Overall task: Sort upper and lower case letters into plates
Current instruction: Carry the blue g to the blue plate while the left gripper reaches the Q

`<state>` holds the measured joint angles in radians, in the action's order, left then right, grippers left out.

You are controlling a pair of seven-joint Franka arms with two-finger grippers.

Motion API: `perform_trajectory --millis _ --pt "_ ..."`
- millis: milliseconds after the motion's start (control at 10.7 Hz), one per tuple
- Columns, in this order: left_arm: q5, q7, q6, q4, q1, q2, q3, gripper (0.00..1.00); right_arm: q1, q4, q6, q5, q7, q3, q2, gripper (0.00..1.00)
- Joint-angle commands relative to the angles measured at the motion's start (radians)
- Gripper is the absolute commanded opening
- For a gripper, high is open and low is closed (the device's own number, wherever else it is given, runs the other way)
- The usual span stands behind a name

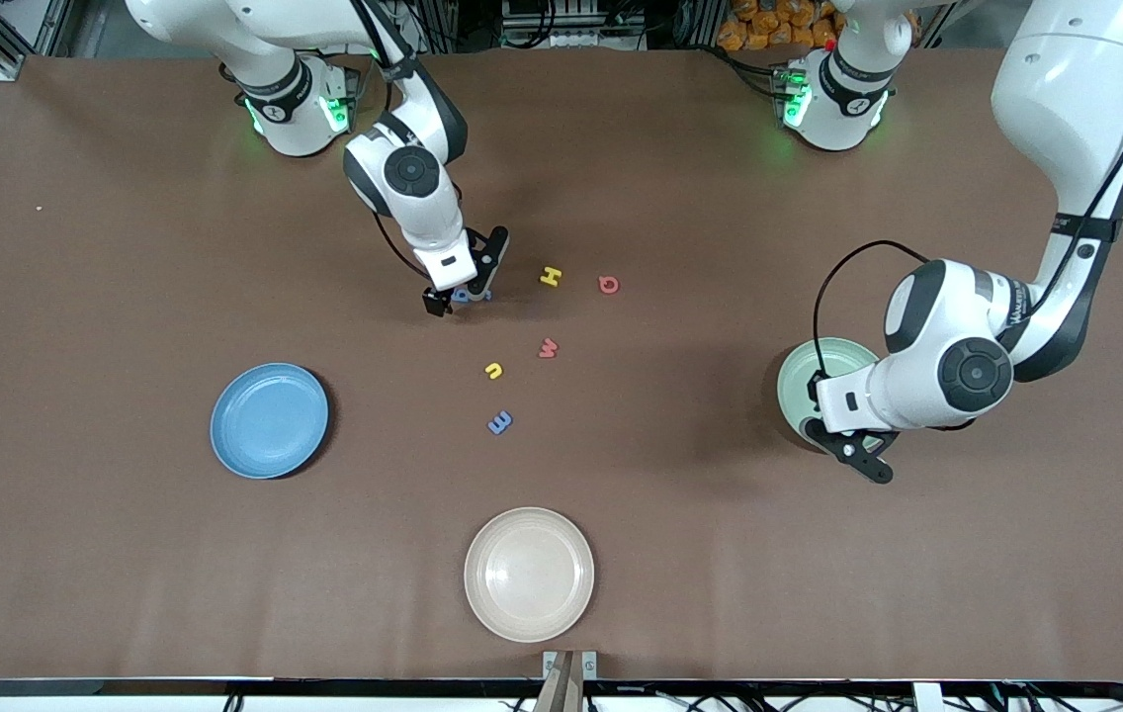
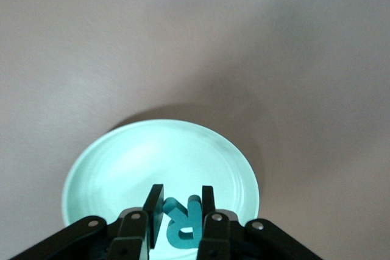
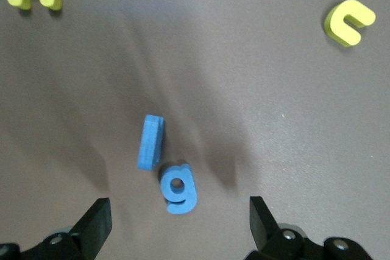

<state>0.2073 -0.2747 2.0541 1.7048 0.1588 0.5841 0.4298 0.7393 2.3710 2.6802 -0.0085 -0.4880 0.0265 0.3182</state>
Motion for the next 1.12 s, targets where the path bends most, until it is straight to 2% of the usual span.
perform_trajectory --millis 0,93,187,560,653,747,840,933,1027 --pt "-0.020 0.037 0.032 0.071 0.015 0.008 0.011 0.08 -0.017 0.014 0.049 -0.011 -0.020 -0.004 0.019 1.00" --pt "-0.017 0.037 0.038 0.073 0.015 0.020 0.004 0.38 -0.020 0.014 0.062 -0.011 -0.020 -0.002 0.030 1.00" --pt "-0.013 0.038 0.037 0.073 0.015 0.020 0.003 0.99 -0.020 0.014 0.072 -0.011 -0.020 -0.002 0.038 1.00" --pt "-0.011 0.058 0.018 0.062 0.001 -0.039 0.004 1.00 -0.020 0.013 0.086 -0.011 -0.020 -0.002 0.056 1.00" --pt "-0.011 0.121 0.005 0.062 -0.024 -0.065 0.009 1.00 -0.020 0.013 0.087 -0.011 -0.020 -0.003 0.058 0.66" --pt "-0.011 0.205 -0.027 0.062 -0.062 -0.090 0.012 1.00 -0.020 0.013 0.089 -0.011 -0.018 -0.004 0.058 0.25" --pt "-0.011 0.275 -0.052 0.062 -0.105 -0.119 0.018 1.00 -0.020 0.013 0.089 -0.011 -0.018 -0.004 0.058 0.03" --pt "-0.011 0.352 -0.095 0.065 -0.148 -0.154 0.026 1.00 -0.020 0.013 0.087 -0.011 -0.018 -0.004 0.059 0.00" --pt "-0.011 0.386 -0.142 0.065 -0.157 -0.173 0.074 1.00 -0.021 0.013 0.087 -0.011 -0.018 -0.002 0.058 0.00"
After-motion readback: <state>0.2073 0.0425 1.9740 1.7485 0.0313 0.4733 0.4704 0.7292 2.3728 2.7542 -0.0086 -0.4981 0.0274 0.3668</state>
